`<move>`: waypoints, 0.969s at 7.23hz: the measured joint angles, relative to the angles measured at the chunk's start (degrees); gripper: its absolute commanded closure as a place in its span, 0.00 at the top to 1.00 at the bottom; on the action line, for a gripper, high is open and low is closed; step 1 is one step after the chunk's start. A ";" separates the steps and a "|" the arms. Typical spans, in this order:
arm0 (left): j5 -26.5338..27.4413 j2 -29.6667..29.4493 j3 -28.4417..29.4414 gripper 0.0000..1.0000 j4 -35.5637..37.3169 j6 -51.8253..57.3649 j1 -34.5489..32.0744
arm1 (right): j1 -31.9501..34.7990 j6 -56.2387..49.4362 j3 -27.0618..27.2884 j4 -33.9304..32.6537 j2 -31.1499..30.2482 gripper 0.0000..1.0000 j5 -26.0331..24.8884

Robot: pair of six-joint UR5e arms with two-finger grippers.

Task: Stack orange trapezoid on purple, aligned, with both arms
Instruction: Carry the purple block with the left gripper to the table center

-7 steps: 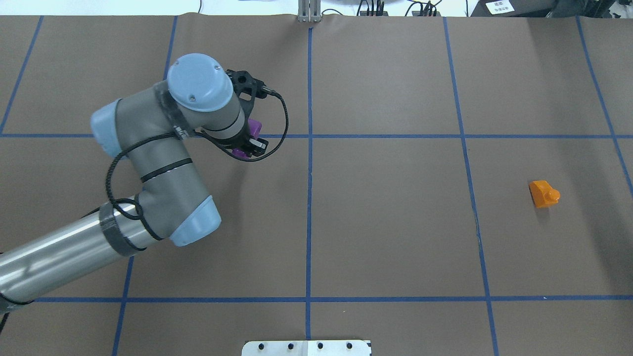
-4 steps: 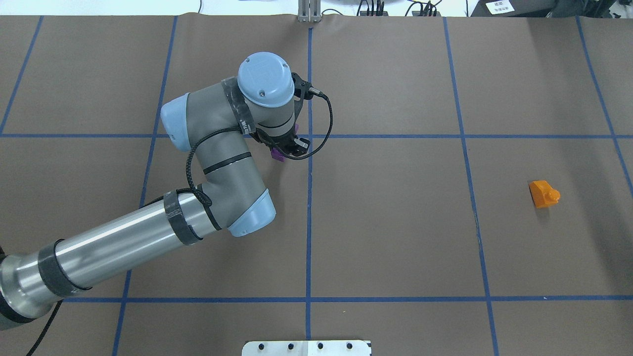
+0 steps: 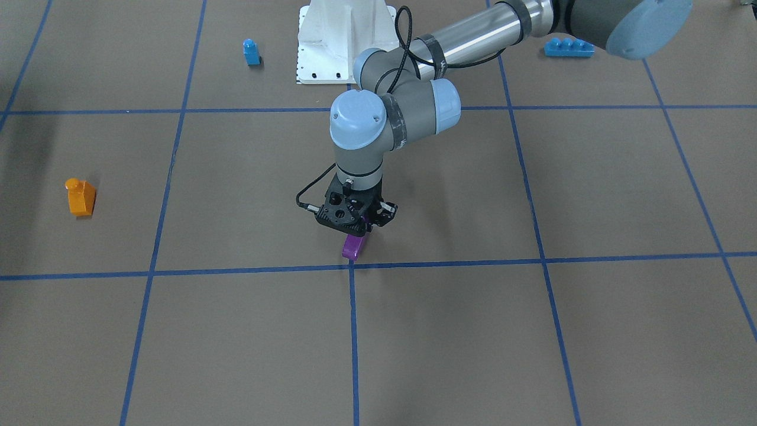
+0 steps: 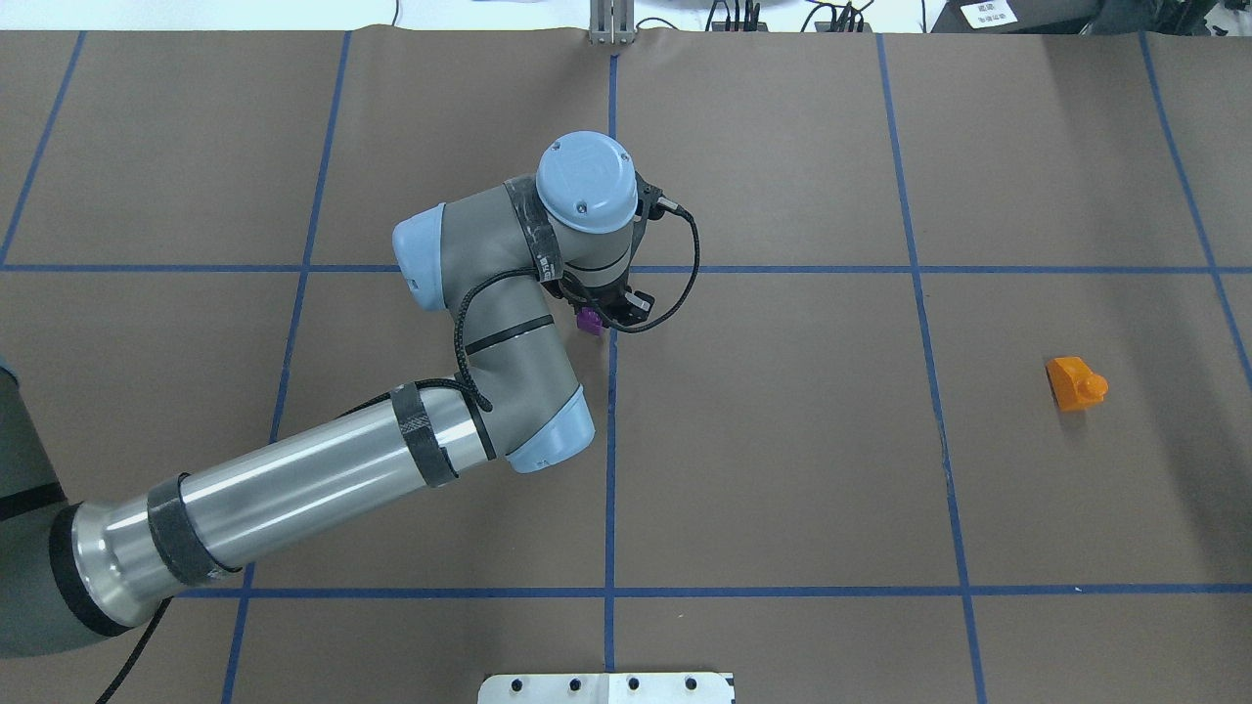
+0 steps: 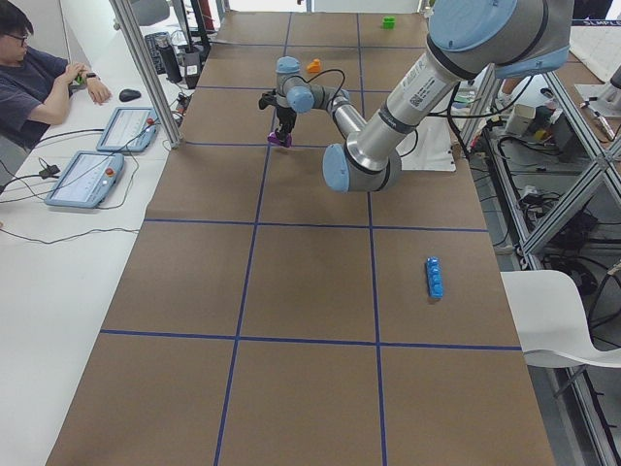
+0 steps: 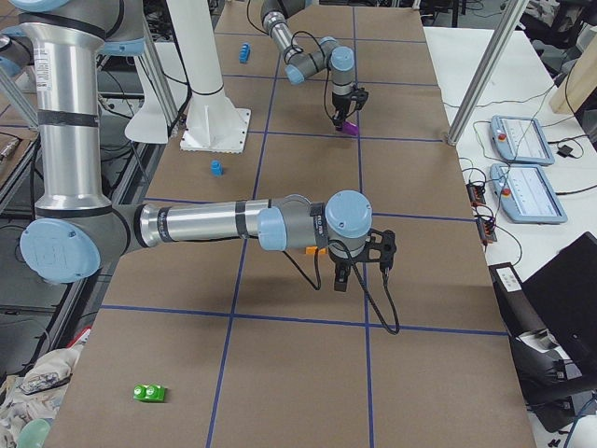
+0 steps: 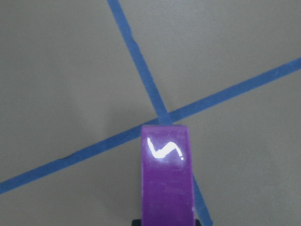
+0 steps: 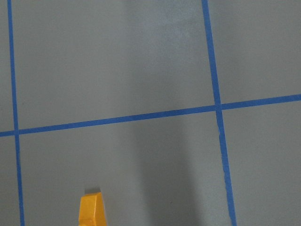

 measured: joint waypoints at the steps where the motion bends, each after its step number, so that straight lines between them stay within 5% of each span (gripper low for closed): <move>1: 0.00 -0.19 0.63 0.00 -0.59 0.01 0.36 | -0.06 0.05 -0.01 0.00 0.00 1.00 0.00; 2: 0.00 -0.40 1.06 0.06 -0.81 -0.06 0.58 | -0.08 0.07 -0.08 -0.03 0.00 1.00 0.00; 3: -0.02 -0.59 1.37 0.26 -0.89 -0.24 0.68 | -0.10 0.08 -0.13 -0.04 0.00 1.00 0.00; 5: -0.08 -0.94 1.79 1.00 -0.92 -1.11 0.71 | -0.11 0.11 -0.16 -0.05 0.00 1.00 0.00; 7: -0.09 -1.02 2.31 1.00 -0.93 -2.26 0.76 | -0.11 0.05 -0.08 -0.07 0.00 1.00 0.04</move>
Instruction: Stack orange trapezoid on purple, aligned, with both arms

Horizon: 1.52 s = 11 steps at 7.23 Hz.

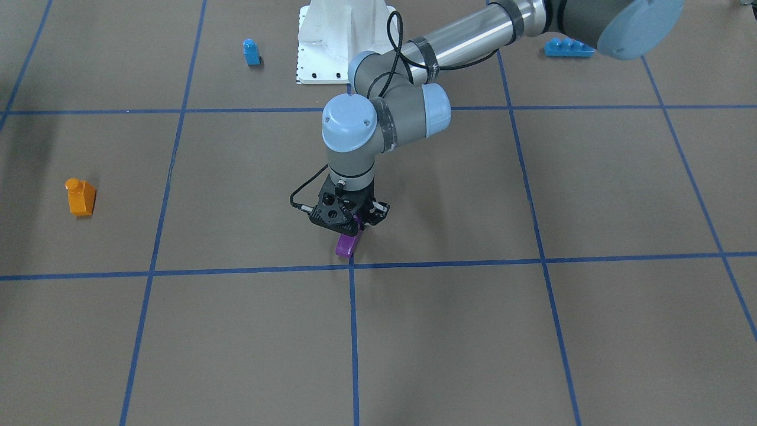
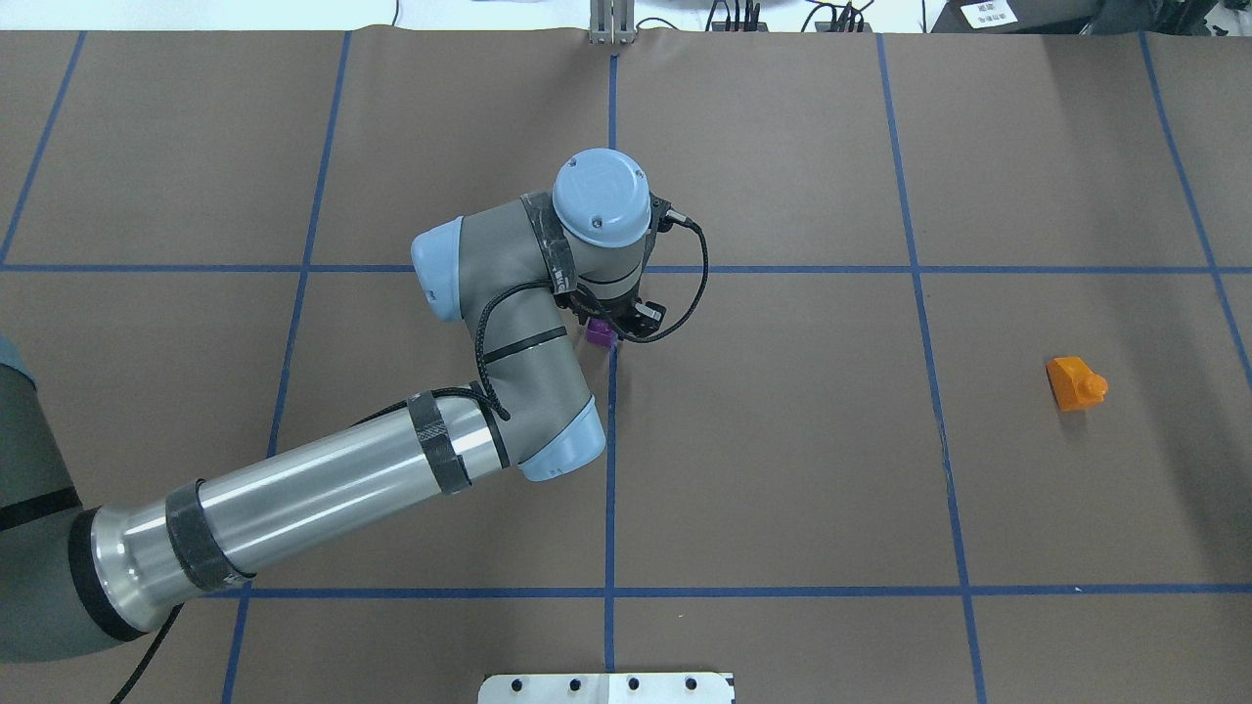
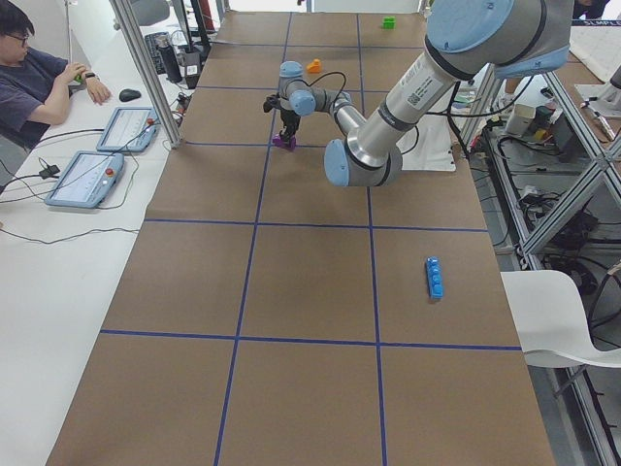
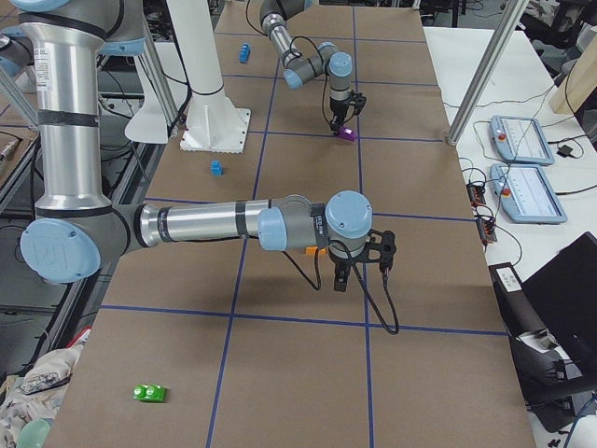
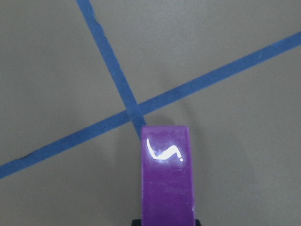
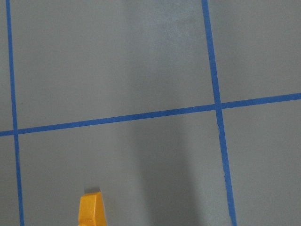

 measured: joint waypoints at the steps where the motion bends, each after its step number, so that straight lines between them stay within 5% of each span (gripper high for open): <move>1: -0.02 -0.12 0.07 1.00 0.02 -0.19 -0.05 | 0.00 0.01 0.02 -0.04 0.00 1.00 0.08; 4: -3.51 -1.57 -0.38 1.00 0.89 -0.20 -4.06 | -2.85 2.19 2.12 0.00 0.00 1.00 -1.19; 6: -9.02 -1.91 -4.49 1.00 5.11 -0.09 -8.38 | -9.25 9.40 6.11 0.89 -0.18 1.00 -8.22; 8: -10.29 -1.69 -13.19 1.00 14.99 0.49 -10.59 | -17.82 20.29 7.23 11.60 -2.18 1.00 -15.19; 11: -10.18 1.49 -19.07 1.00 19.11 0.87 -11.45 | -29.13 29.37 6.99 26.36 -6.20 1.00 -19.04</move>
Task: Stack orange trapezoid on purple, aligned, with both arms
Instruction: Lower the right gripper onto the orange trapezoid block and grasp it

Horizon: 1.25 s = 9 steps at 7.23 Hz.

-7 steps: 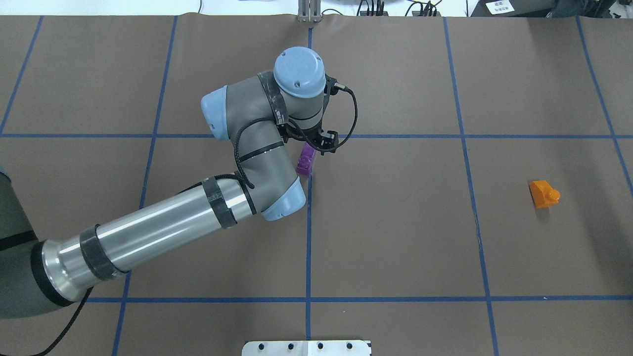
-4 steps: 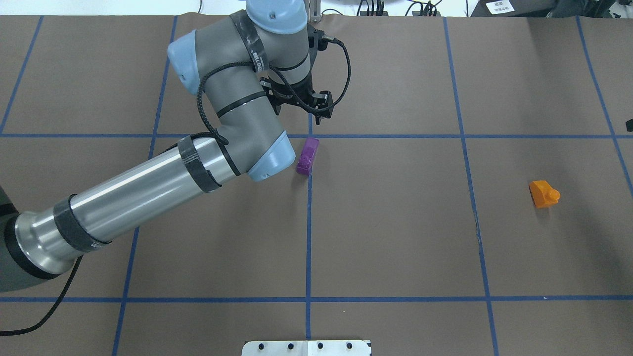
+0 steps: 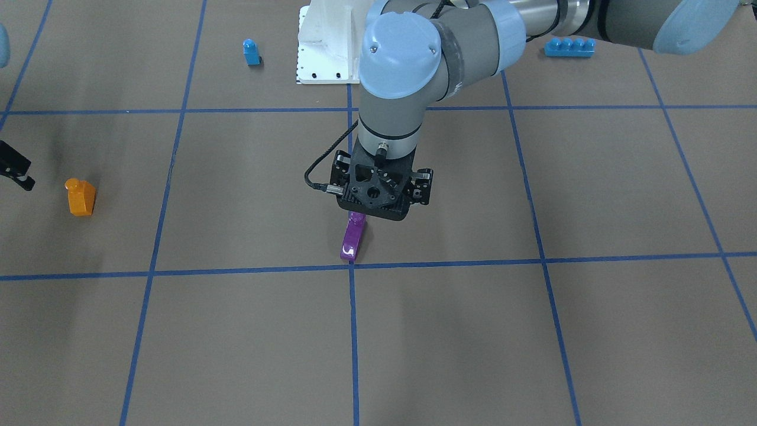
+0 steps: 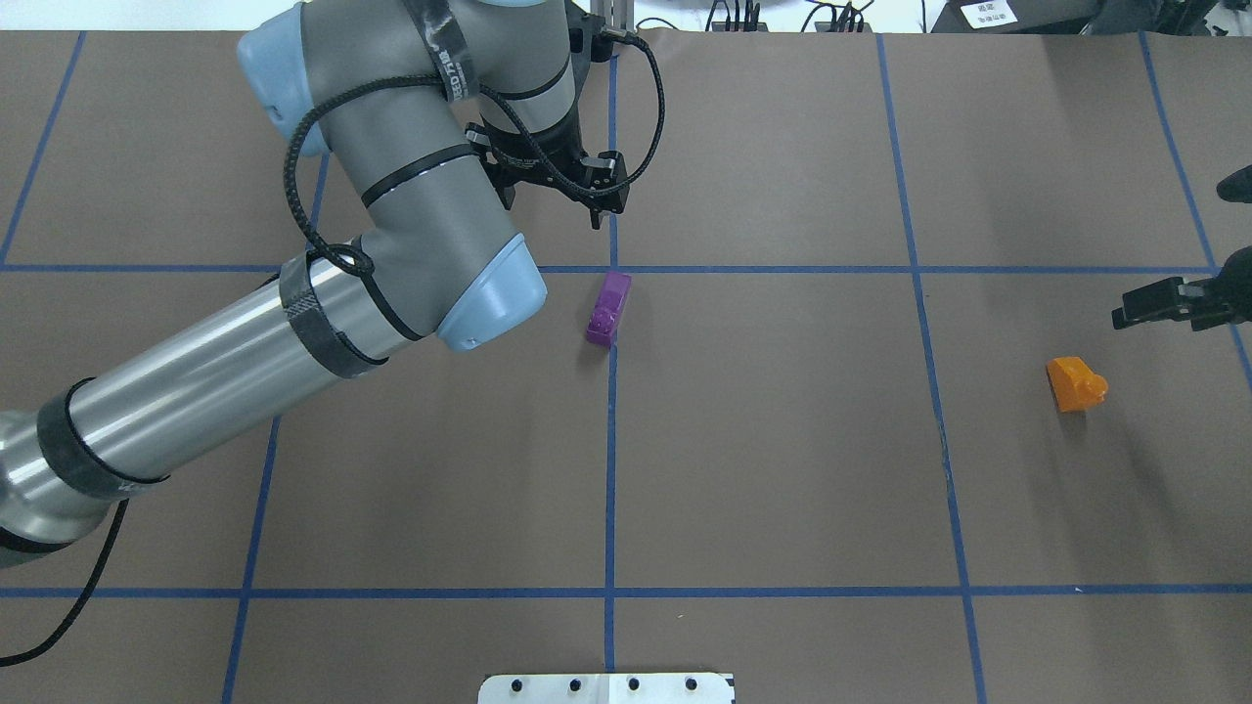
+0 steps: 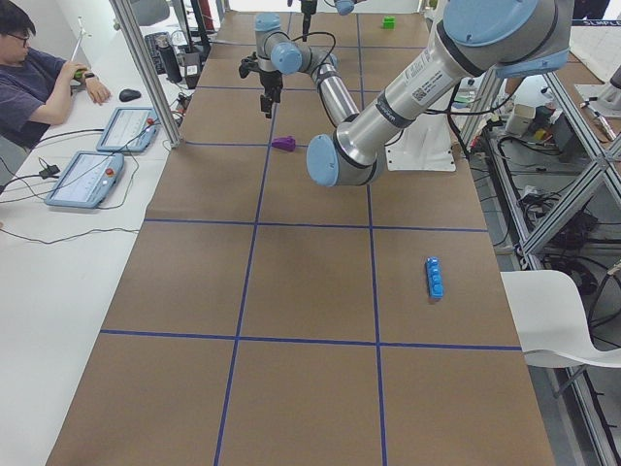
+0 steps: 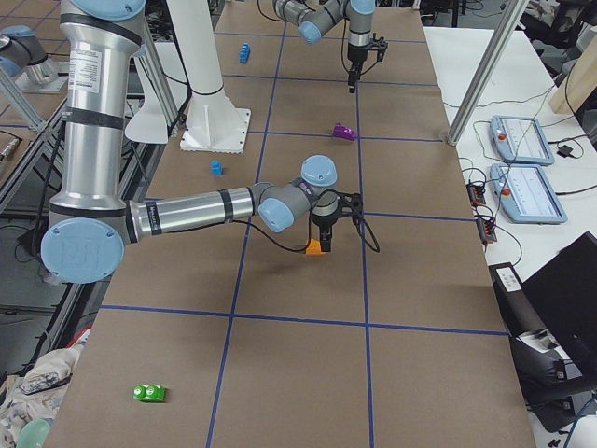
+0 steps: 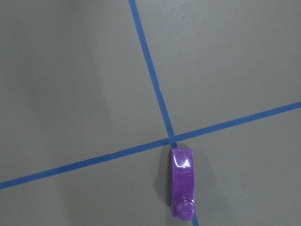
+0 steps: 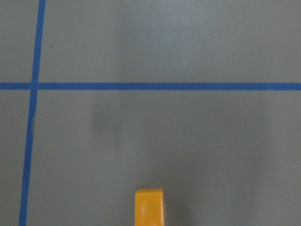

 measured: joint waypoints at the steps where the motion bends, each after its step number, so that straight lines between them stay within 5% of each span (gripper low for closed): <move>1: 0.14 1.07 -0.88 1.00 0.05 0.01 -0.02 | -2.68 1.77 -0.12 0.80 0.23 1.00 -0.81; 6: 0.25 3.23 -1.41 1.00 -0.19 0.10 0.32 | -7.24 3.24 -5.05 1.43 2.02 0.98 -2.30; 9: 0.36 3.46 -1.48 1.00 -0.21 0.08 0.34 | -8.43 2.70 -7.35 1.42 3.03 0.84 -1.86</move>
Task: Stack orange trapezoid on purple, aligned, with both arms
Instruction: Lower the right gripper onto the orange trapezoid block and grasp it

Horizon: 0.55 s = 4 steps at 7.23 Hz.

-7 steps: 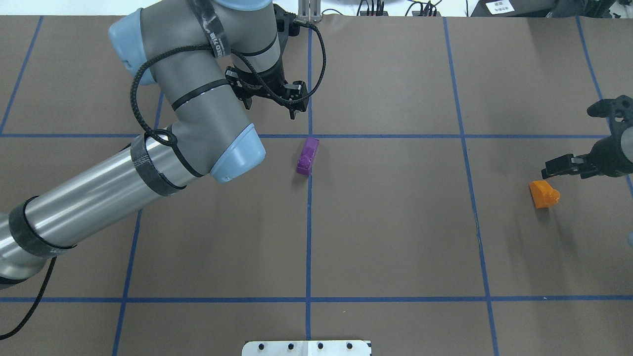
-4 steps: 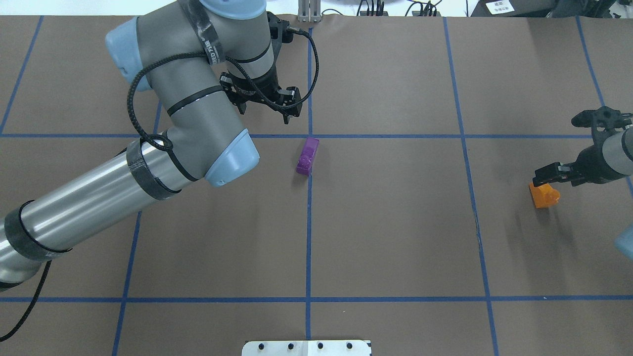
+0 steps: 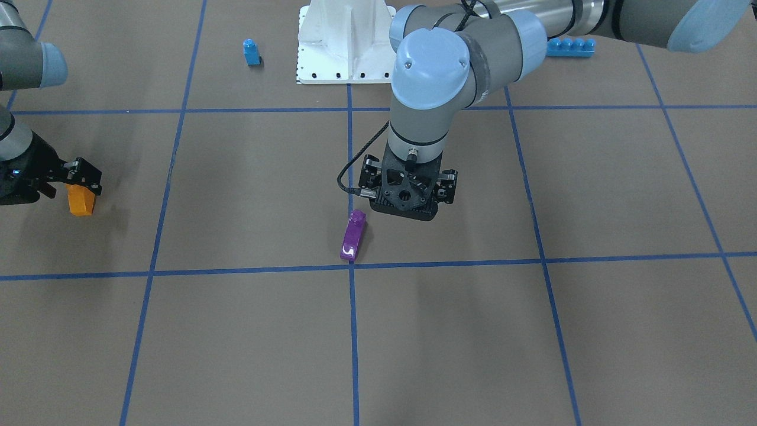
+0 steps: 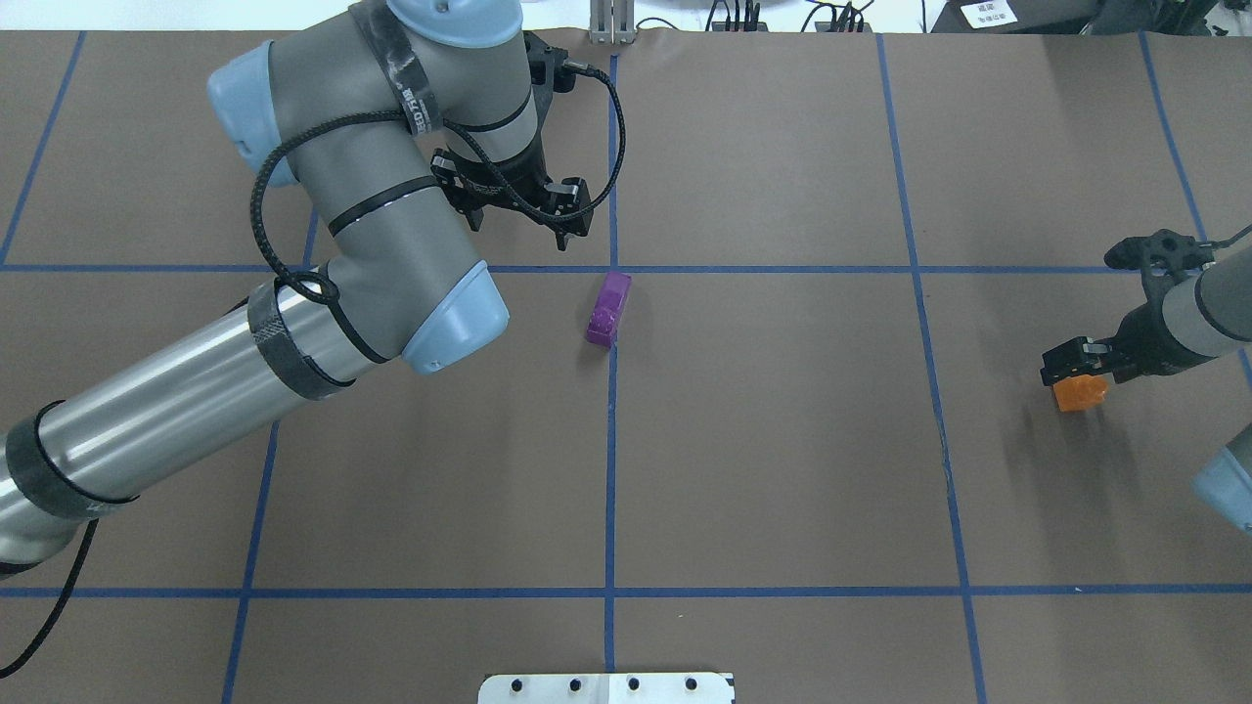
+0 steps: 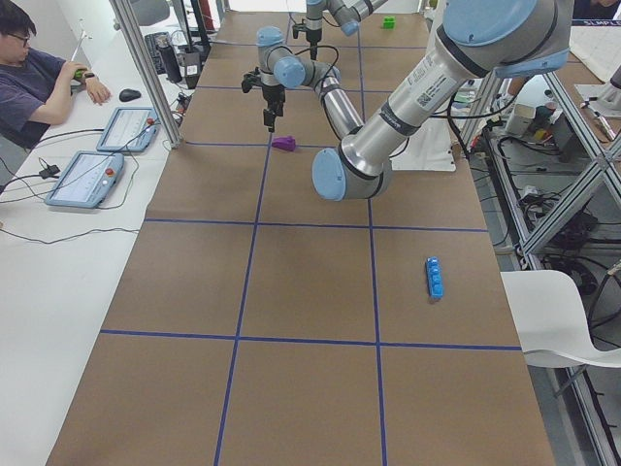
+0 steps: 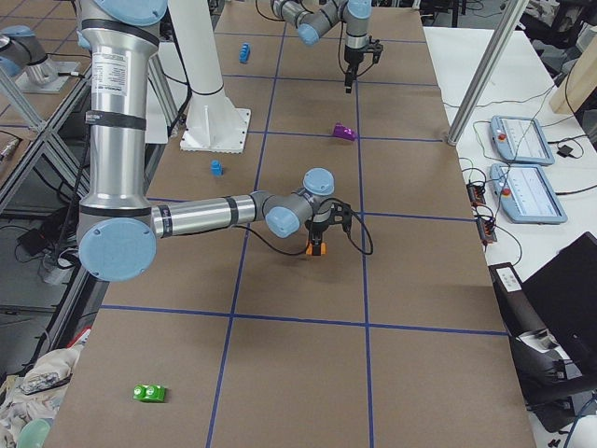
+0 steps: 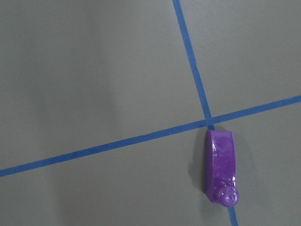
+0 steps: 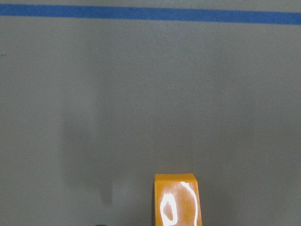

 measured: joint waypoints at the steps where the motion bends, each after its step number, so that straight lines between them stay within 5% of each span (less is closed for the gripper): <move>1: 0.02 0.02 0.00 1.00 0.00 0.01 -0.03 | -0.17 -0.13 -0.11 -0.04 -0.10 0.83 0.17; 2: 0.00 0.03 -0.09 1.00 0.00 0.00 -0.04 | -0.26 -0.24 -0.12 -0.06 -0.37 0.69 0.33; 4: 0.01 0.03 -0.29 1.00 0.00 -0.02 -0.04 | -0.60 -0.33 -0.14 -0.23 -0.71 0.59 0.47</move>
